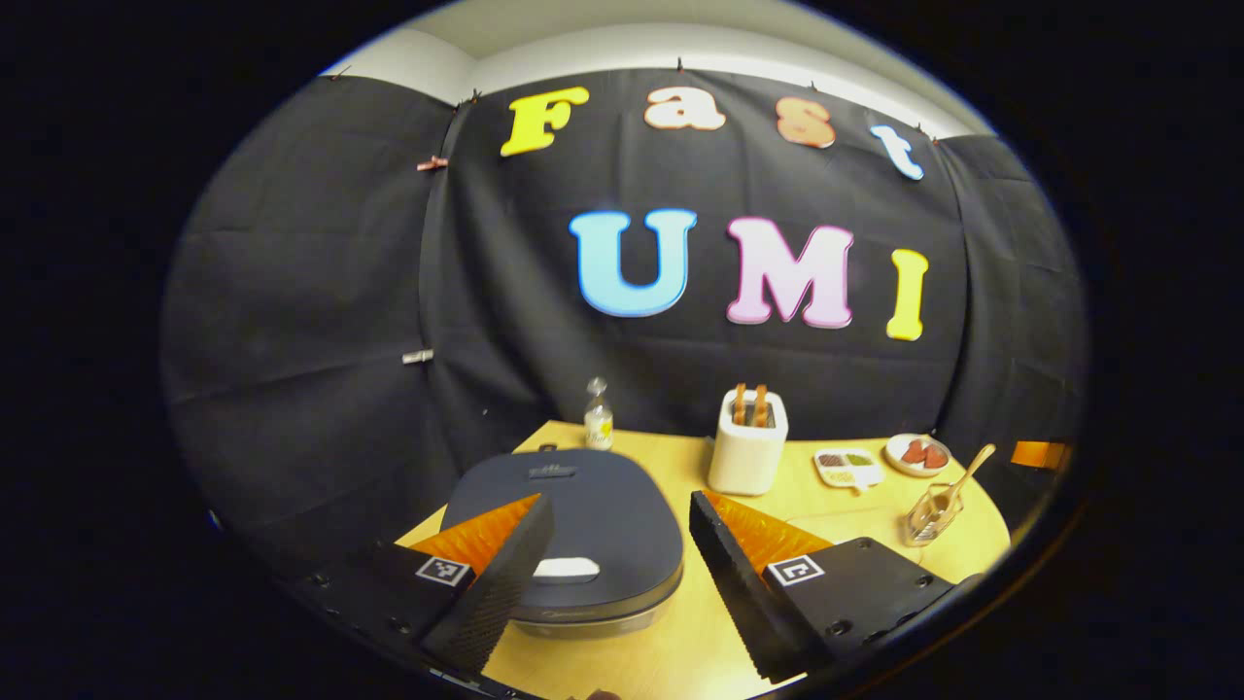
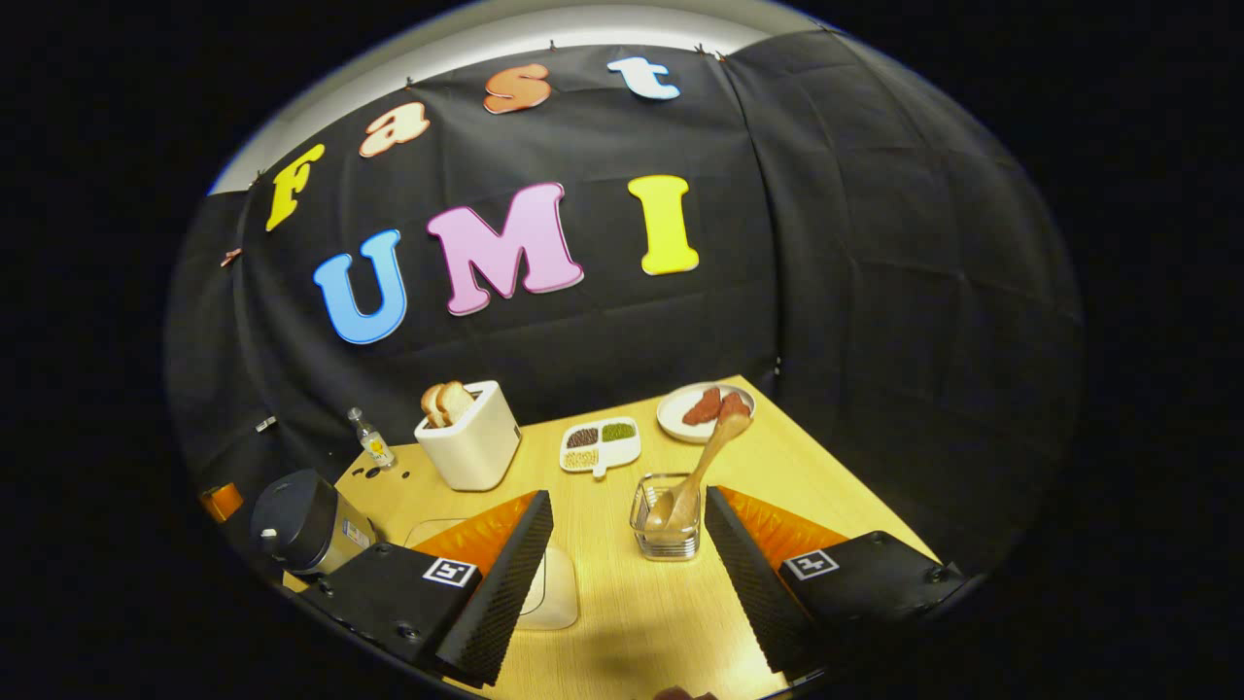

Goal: Close the left gripper, press the button to open the rice cooker; take a wooden spoon from the chopstick holder with the right hand, scoop a spoonful of rice and pour it into the rice cooker, then put the wooden spoon back into the chopstick holder.

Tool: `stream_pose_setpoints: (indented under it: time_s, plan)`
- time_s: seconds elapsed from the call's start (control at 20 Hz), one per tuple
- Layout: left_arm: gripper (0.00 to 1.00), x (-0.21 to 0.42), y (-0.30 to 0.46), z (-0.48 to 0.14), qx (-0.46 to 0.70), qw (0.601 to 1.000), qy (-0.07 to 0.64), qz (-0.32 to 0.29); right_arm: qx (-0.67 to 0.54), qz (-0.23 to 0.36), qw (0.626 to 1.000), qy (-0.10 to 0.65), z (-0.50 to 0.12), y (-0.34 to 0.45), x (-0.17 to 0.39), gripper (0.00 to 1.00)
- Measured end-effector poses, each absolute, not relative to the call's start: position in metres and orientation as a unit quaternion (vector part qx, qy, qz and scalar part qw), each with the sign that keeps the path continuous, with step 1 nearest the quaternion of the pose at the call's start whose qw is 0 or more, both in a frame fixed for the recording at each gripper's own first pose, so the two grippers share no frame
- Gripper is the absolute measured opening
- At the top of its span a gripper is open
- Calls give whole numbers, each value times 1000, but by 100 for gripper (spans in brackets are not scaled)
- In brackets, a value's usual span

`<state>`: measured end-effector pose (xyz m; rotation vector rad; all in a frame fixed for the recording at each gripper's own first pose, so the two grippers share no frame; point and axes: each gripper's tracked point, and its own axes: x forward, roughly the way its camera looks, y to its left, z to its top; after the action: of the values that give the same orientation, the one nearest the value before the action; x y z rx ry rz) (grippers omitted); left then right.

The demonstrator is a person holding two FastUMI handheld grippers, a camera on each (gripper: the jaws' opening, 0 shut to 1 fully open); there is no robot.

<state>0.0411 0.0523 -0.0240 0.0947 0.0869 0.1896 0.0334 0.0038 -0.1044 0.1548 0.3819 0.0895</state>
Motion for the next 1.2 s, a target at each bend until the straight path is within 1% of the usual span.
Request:
stream_pose_setpoints:
  time_s: [0.2,0.35,0.55,0.6,0.65,0.9,1.1,1.2]
  plan:
    - [95,26,19,1,57,997,17,58,65,62,987,136,-53,15,13,98]
    - [95,16,-1,10,58,998,14,25,46,62,989,127,-41,15,-9,98]
    - [95,18,-10,17,65,998,7,0,24,54,990,129,-44,16,-25,98]
    - [97,19,-11,19,59,998,5,-4,29,52,990,127,-42,19,-25,98]
    - [95,22,-14,19,53,999,4,-9,36,51,990,123,-41,22,-24,98]
    - [95,26,-17,16,45,999,6,-28,52,43,991,115,-41,29,-18,98]
    - [95,16,-16,15,52,998,11,-38,56,40,989,131,-52,37,-18,98]
    - [95,8,-14,12,48,998,13,-39,61,48,986,151,-61,48,-21,98]
